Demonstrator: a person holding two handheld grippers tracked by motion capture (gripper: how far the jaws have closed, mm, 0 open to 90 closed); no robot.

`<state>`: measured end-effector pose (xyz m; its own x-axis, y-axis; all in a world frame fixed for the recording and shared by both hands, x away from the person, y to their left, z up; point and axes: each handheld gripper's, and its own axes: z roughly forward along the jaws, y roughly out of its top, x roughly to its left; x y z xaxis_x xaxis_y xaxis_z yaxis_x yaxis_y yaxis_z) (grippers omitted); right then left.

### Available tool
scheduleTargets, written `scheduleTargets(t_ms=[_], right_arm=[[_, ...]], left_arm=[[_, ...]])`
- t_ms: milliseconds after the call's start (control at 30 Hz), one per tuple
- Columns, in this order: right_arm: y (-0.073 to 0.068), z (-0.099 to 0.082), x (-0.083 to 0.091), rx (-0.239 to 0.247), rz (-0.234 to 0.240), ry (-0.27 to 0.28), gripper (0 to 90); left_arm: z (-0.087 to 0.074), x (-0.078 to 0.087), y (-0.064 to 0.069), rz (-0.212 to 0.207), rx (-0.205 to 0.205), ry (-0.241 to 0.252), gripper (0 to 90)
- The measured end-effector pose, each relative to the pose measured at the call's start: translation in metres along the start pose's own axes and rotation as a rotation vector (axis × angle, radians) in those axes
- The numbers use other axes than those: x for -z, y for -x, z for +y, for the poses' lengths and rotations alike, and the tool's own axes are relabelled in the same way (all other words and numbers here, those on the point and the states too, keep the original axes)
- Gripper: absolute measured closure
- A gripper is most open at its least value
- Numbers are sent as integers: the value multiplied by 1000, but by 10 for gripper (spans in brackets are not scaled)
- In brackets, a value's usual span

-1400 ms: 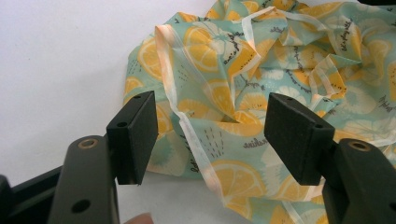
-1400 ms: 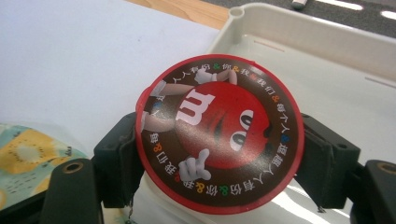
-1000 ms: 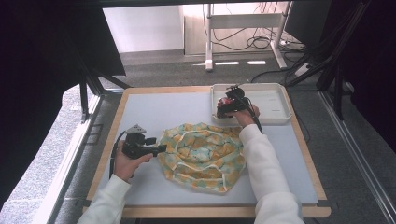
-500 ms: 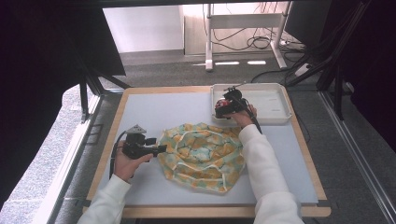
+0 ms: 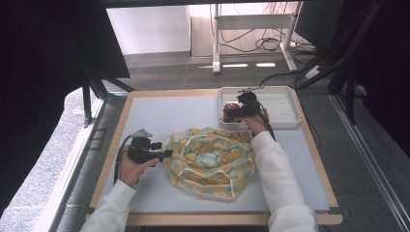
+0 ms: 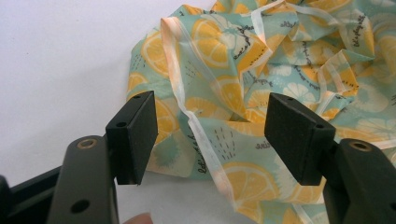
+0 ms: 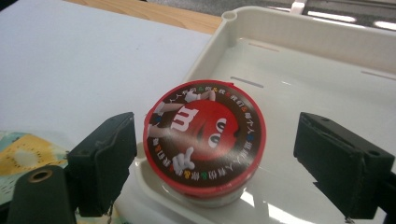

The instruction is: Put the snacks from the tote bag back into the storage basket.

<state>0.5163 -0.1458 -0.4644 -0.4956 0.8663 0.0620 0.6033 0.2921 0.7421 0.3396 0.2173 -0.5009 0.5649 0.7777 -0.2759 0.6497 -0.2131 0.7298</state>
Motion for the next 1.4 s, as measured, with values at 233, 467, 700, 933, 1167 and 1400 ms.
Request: scheduleTargets(t_ms=[233, 467, 700, 933, 1167, 1400], right_arm=[[0, -5, 22, 22, 47, 51, 156], [-13, -17, 47, 60, 82, 82, 171], [-22, -37, 76, 118, 120, 105, 194], [-21, -61, 103, 134, 147, 127, 212], [-14, -92, 124, 162, 126, 104, 218], [2, -120, 139, 99, 116, 109, 231]], left_arm=[[1, 1, 1, 3, 0, 5, 345], [1, 4, 2, 2, -4, 12, 345], [2, 4, 2, 5, -1, 15, 344], [1, 4, 1, 9, -1, 11, 344], [1, 4, 2, 8, -8, 10, 343], [1, 3, 2, 15, -9, 8, 343]])
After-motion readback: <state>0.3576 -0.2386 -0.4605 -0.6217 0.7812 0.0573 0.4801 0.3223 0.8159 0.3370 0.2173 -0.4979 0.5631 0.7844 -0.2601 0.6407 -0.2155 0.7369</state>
